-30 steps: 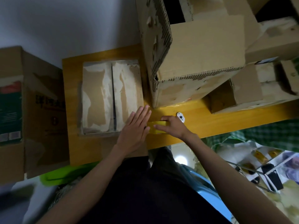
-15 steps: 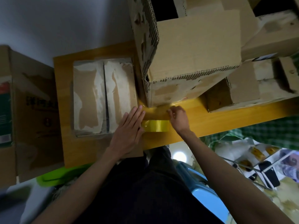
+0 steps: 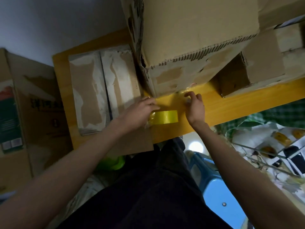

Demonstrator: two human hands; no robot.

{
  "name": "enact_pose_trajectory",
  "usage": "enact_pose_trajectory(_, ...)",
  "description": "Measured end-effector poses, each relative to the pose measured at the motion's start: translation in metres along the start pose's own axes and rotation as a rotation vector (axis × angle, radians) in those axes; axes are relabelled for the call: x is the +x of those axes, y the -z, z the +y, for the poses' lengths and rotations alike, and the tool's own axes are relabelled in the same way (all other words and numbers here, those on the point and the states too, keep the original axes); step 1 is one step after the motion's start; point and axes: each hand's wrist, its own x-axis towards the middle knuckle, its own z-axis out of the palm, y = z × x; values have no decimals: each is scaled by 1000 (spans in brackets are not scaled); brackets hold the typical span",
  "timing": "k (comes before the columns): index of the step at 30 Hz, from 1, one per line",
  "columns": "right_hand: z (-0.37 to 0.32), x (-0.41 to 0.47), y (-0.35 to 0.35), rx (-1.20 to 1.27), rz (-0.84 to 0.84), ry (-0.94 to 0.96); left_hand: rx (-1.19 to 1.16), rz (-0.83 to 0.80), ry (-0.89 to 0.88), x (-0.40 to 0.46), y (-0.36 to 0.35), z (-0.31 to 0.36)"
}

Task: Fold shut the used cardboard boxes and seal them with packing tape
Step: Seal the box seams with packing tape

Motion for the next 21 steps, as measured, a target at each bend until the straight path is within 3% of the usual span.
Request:
enact_pose_trajectory(4,-16,-32,15,291,200,62,-106,-233,52,33,5,-6)
enact_pose_trajectory(8,-37,-77,20,599,179,24,-71,-415,31,59,10,-12)
enact_pose_trajectory(21,-73,-129,-29,835,40,-247,-80,-442,128,63,16,-5)
